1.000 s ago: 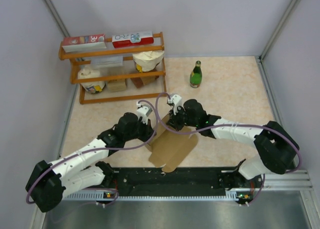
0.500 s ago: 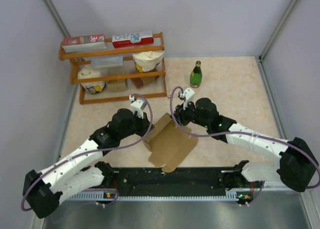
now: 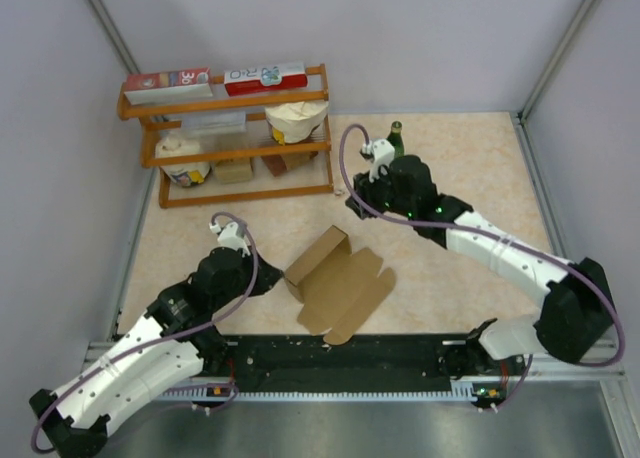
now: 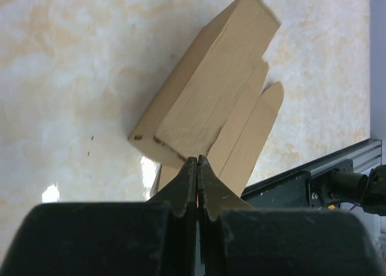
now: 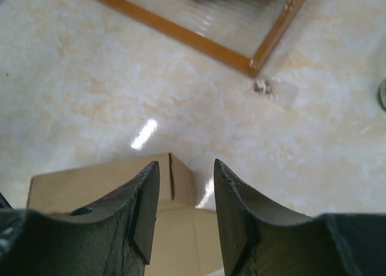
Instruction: Fold the paper box
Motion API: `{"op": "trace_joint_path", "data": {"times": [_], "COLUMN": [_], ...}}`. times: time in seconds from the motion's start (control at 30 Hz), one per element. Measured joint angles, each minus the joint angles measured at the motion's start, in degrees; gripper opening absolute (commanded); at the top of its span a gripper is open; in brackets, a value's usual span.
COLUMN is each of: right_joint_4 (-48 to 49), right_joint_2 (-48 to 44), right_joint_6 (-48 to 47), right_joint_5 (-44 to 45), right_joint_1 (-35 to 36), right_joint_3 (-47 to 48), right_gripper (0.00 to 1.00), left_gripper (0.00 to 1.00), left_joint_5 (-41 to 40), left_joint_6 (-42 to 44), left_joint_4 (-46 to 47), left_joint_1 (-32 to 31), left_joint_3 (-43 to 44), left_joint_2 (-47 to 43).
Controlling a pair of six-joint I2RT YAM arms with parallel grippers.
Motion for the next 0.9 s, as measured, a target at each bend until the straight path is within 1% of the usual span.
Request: {"op": "trace_joint_path", "data": {"times": [0.1, 0.13, 0.27, 0.4, 0.57, 0.7, 0.9], "right_joint_4": [-1.3, -1.7, -2.9, -5.6, -9.5, -11.8, -13.8], "right_joint_2": [6.6, 8.6, 15.8, 22.7, 30.1, 32.0, 32.1], "right_joint_6": [-0.8, -1.0, -3.0, -7.0, -12.2, -14.2, -15.5], "right_joint_5": [-3.1, -4.4, -9.3, -13.4, -14.6, -14.3, -10.6], "right_joint_1": [-0.1, -0.1, 0.0, 1.4, 5.4, 6.8, 6.5], "right_joint_3": [8.4, 10.6, 15.8, 19.1, 22.9, 23.1, 23.1], "right_gripper": [0.33, 0.32, 0.30, 0.30, 0.29, 0.27, 0.25], "left_gripper": [0.00, 0.00, 0.00, 0.00, 0.00, 0.00, 0.00], "left_joint_5": [-0.5, -0.7, -1.2, -1.0, -0.8, -1.4, -3.8], "left_joint_6": [-4.2, -5.4, -9.0, -10.8, -11.3, -11.0, -9.6], "left_joint_4": [-4.5, -5.7, -8.3, -6.7, -2.1, 1.1, 3.6], "left_joint_1": [-1.5, -2.2, -4.5, -5.9, -6.9, -7.0, -7.1], "left_joint_3": [-1.6, -2.3, -5.1, -7.6, -9.1, -9.0, -8.4], "left_joint_2": [-1.7, -2.2, -3.3, -0.6, 7.3, 11.5, 16.3]}}
